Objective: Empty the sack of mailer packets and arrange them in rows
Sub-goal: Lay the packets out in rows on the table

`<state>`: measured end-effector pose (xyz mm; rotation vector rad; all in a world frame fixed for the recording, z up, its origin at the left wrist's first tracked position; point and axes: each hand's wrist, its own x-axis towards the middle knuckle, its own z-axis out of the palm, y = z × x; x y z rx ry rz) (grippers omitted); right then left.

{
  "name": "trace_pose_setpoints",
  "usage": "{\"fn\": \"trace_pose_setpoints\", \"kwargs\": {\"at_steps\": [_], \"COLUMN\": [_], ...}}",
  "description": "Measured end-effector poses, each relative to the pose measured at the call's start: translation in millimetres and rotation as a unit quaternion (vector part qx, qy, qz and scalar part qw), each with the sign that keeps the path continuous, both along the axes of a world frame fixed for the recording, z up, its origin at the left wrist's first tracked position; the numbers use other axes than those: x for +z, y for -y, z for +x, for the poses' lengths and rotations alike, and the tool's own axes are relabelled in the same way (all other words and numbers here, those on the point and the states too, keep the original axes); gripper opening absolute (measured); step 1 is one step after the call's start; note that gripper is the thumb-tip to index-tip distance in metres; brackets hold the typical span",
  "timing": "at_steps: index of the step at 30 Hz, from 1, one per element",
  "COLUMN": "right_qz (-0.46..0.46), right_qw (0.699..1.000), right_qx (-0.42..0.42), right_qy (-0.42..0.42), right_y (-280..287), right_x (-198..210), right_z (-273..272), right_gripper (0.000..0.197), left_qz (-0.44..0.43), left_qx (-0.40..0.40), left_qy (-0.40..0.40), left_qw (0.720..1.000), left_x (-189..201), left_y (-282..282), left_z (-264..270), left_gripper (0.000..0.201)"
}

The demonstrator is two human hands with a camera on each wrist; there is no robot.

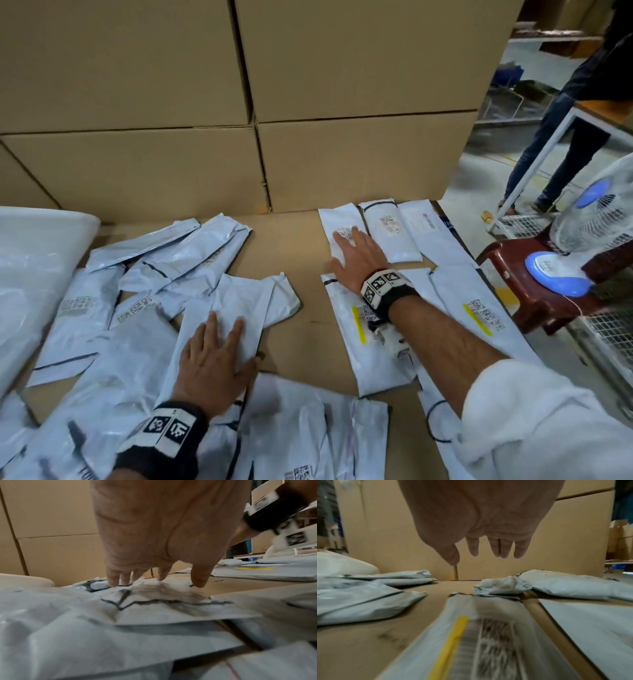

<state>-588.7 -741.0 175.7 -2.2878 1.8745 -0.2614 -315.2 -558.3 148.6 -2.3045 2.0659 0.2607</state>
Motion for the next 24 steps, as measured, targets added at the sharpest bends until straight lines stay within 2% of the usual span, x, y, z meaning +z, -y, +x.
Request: {"fn": "trace_pose_setpoints", "kwargs": {"at_steps": [3, 6, 10, 13, 16, 19, 22, 24], "right_qz": [0.058, 0.127, 0.147, 0.119, 0.08, 0.112, 0.177, 0.19], "right_qw": [0.997, 0.989, 0.984, 0.988, 0.997, 0.989, 0.975, 0.971], "right_qx": [0.038, 0.025, -0.019, -0.035, 0.009, 0.088, 0.134, 0.139], "right_qy": [-0.021, -0.077, -0.098, -0.095, -0.015, 0.028, 0.033, 0.032], "right_y": [-47, -81, -99, -110, -130, -152, -168, -173], "right_x": [-4, -16, -24, -17, 1, 9, 1, -4], "right_z": [-7, -12, -14, -9, 20, 70, 114, 132], "right_gripper": [0.068, 0.077, 0.073, 0.072, 0.069, 0.068, 0.069, 0.068], "left_qz": [0.051, 0.065, 0.052, 0.02, -0.014, -0.028, -0.014, -0.013], "left_qx": [0.011, 0.01, 0.02, 0.039, 0.058, 0.083, 0.108, 0.132], "left_qy": [0.016, 0.009, -0.018, -0.064, -0.118, -0.175, -0.234, -0.311], "left_qw": [0.999, 0.998, 0.998, 0.997, 0.991, 0.981, 0.966, 0.941], "left_x": [3, 1, 0, 8, 12, 15, 14, 15], "left_y": [-7, -9, -13, -20, -25, -26, -22, -21], "left_z": [6, 7, 1, -3, 2, 9, 19, 30], "left_gripper": [0.091, 0.093, 0.097, 0.103, 0.114, 0.118, 0.11, 0.1]}}
